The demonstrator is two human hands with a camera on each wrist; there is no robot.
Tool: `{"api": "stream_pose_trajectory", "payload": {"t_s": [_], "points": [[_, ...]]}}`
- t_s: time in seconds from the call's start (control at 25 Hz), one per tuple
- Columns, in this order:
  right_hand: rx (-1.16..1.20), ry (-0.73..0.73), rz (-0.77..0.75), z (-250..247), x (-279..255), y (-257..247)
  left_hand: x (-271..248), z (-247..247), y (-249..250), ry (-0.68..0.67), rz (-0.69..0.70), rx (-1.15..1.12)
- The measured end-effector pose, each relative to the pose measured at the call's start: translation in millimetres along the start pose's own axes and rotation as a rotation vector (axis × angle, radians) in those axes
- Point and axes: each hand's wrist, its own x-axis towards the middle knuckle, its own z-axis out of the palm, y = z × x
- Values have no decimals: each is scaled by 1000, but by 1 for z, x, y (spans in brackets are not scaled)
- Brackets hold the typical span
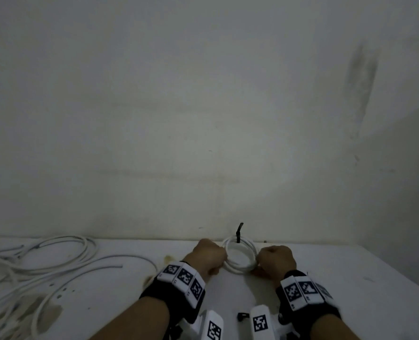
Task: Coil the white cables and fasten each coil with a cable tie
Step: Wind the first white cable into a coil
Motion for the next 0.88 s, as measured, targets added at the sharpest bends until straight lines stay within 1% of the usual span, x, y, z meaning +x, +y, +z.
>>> {"api": "stream_pose_trajectory", "payload": {"t_s": [0.12, 0.24, 0.32, 0.44, 0.52, 0.64, 0.76, 0.88], "points": [[-14, 44, -7, 2, 16, 10, 8, 7, 0, 22, 3, 6], [-49, 60, -29, 1, 19, 12, 4, 5, 7, -1, -18, -45], [-70, 80, -41, -1, 14, 8, -5, -2, 12, -5, -41, -84], [-172, 135, -149, -1, -10, -12, -20, -15, 15, 1, -45, -27], [-270, 81, -229, 2, -33, -30, -35, -30, 16, -7, -9, 34], [-430, -57, -330, 13, -71, -60, -63, -59, 15, -24, 82, 186], [-602, -178, -453, 35, -116, -88, -100, -107, 11, 17, 135, 316], [-761, -335, -561, 69, -169, -109, -142, -166, -1, 61, 131, 400]]}}
